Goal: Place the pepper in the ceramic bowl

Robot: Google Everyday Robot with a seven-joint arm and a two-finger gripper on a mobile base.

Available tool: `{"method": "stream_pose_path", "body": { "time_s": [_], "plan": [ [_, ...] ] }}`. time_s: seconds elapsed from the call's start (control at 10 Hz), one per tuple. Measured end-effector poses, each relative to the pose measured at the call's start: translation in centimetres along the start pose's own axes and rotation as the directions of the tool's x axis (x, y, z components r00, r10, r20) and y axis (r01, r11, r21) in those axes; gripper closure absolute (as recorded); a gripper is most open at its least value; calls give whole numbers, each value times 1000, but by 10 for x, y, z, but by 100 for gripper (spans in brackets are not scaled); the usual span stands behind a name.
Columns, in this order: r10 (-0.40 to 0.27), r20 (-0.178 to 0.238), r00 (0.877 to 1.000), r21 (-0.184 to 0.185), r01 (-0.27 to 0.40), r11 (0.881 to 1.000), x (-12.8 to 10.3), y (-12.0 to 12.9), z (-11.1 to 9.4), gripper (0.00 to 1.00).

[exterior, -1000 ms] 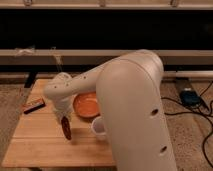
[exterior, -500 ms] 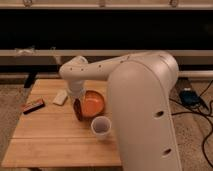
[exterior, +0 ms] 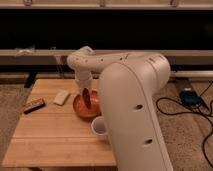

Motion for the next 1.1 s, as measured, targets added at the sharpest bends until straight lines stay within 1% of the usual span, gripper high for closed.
{"method": "stream_pose_path", "body": {
  "time_s": [0.1, 0.3, 0.4, 0.5, 0.7, 1.1],
  "plan": [
    [4, 1, 1000, 6, -4, 1000, 0, -1, 8, 47],
    [8, 6, 1000, 5, -8, 1000, 4, 0, 21, 29],
    [11, 22, 1000, 2, -11, 1000, 7, -2, 27, 21],
    [15, 43, 999, -4, -15, 1000, 9, -3, 27, 20],
    [16, 53, 998, -5, -15, 1000, 10, -4, 27, 20],
    [13, 51, 999, -6, -12, 1000, 10, -2, 28, 20]
  ]
}}
